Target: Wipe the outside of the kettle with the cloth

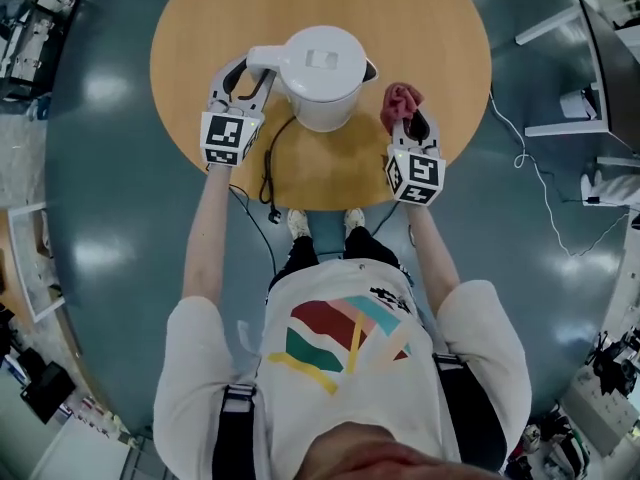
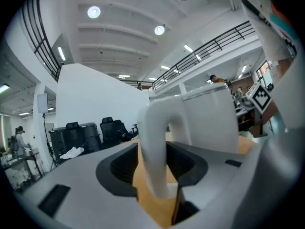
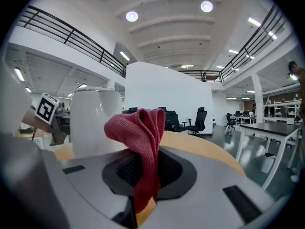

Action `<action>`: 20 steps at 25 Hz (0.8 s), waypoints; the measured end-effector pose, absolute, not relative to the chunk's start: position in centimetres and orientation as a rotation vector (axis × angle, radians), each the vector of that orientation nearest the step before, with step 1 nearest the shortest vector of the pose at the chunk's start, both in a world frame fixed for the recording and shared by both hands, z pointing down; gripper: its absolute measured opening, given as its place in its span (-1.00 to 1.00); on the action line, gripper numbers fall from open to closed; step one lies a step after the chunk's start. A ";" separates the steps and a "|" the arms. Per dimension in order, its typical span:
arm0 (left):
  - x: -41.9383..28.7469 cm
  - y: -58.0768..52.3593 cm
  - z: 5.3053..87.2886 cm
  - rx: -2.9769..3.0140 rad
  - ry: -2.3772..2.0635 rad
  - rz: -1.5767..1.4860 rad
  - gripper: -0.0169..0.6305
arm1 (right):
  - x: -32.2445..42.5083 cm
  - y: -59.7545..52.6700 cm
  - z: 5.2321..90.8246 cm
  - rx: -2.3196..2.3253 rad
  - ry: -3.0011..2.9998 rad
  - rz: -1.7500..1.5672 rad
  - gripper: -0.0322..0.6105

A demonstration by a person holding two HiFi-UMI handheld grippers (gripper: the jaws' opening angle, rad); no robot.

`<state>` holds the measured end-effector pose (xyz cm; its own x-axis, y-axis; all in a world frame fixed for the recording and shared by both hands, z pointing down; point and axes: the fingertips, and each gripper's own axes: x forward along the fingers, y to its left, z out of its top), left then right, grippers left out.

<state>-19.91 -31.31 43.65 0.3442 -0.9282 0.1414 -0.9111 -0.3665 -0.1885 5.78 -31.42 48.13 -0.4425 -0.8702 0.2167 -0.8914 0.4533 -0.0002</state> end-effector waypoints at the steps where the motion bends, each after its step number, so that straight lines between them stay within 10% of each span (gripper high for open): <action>1: -20.0 -31.8 44.0 -2.523 1.751 -0.337 -0.31 | 5.7 -30.9 47.8 1.549 -2.510 0.166 -0.75; 20: -16.4 -23.9 44.1 -2.660 1.716 -0.277 -0.13 | 8.1 -24.5 45.5 1.561 -2.525 0.152 -0.75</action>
<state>-16.44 -23.95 44.10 0.4019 -0.9006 0.1656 -0.9069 -0.4165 -0.0641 8.10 -24.48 45.48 -0.4382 -0.8772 0.1962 -0.8944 0.4472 0.0019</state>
